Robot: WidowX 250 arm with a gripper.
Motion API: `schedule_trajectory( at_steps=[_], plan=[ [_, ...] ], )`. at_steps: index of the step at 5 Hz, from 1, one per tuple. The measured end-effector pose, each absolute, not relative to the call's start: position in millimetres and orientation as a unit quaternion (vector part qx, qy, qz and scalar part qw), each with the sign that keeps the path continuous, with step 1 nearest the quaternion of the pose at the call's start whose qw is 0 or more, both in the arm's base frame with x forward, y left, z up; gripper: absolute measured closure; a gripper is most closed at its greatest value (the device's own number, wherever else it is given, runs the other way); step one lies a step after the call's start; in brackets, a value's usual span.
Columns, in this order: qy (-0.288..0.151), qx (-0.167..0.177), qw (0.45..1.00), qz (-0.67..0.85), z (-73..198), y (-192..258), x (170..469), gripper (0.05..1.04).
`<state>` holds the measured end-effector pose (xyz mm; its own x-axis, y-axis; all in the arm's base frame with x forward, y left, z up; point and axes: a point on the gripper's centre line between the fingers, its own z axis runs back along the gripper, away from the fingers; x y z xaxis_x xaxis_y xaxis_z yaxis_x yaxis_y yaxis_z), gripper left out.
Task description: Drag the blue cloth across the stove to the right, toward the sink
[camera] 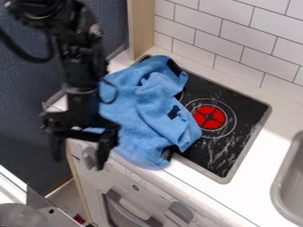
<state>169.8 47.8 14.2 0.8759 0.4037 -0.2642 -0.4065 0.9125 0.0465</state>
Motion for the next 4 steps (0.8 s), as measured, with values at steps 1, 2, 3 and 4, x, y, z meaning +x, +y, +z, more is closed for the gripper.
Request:
schedule_trajectory(
  at_steps=[1,2,3,4],
  plan=[
    [0.125,0.005,0.968,0.219,22,32,187,0.082],
    [0.107,0.014,0.968,0.226,38,7,220,0.082],
    [0.106,0.023,0.969,0.222,42,-17,252,0.082],
    [0.093,0.018,0.972,0.215,37,-36,280,0.082]
  ],
)
